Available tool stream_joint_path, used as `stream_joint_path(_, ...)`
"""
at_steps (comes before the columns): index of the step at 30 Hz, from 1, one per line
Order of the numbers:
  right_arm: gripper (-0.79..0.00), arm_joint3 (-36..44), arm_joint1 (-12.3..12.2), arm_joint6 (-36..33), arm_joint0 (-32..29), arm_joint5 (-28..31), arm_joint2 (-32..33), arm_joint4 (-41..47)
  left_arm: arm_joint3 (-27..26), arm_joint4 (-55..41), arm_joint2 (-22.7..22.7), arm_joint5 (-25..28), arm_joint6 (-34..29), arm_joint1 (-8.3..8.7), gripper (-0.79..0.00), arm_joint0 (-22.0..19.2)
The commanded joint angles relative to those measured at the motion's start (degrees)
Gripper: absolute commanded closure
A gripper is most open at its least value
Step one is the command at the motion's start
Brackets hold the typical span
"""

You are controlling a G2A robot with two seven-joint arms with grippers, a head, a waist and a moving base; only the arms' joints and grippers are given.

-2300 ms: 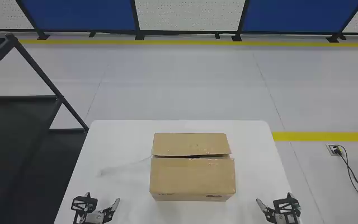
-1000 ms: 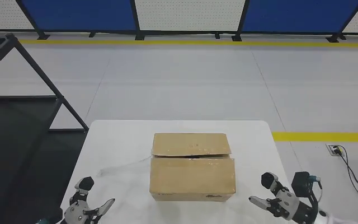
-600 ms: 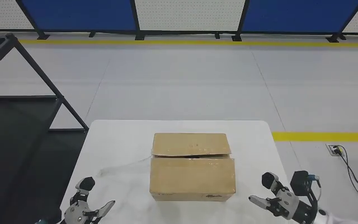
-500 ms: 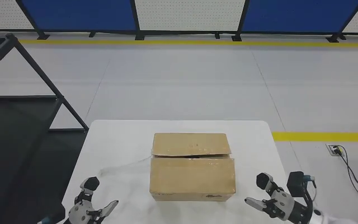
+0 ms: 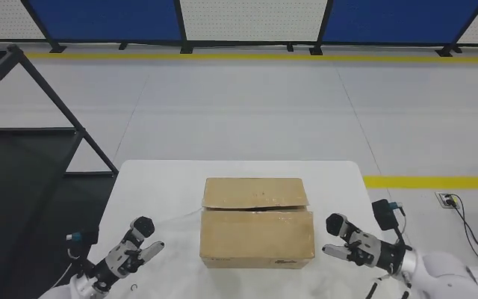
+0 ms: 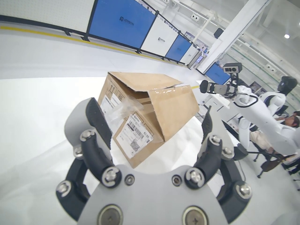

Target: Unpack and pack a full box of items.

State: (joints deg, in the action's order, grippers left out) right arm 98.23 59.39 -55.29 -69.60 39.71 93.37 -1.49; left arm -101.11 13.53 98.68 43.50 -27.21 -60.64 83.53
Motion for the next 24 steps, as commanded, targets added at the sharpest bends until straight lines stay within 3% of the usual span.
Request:
stream_joint_path(1,-0.785,-1.4,-0.2,-1.3,1.3,-2.2,0.1,-0.7,0.0,-2.7,-0.1,-1.1,-3.2,0.18,-0.785,-0.2)
stream_joint_path(12,-0.785,-0.7,-0.1,-0.5,1.2,-3.6,-1.2,-1.5,-0.2,-3.6,-0.9,-3.0,-2.8,0.12,-0.785,-0.1)
stream_joint_path(17,-0.785,-4.1,0.2,1.7,4.7,-9.3,-4.9,0.7,-0.4,-5.0,-2.3,-5.7,-5.8,0.36,-0.785,-1.8)
stream_joint_path(24,-0.785,-9.3,0.3,-1.5,9.7,-9.5,-9.4,4.5,0.7,-7.8,-2.7,-6.8,-8.0,0.71,-0.785,-3.2)
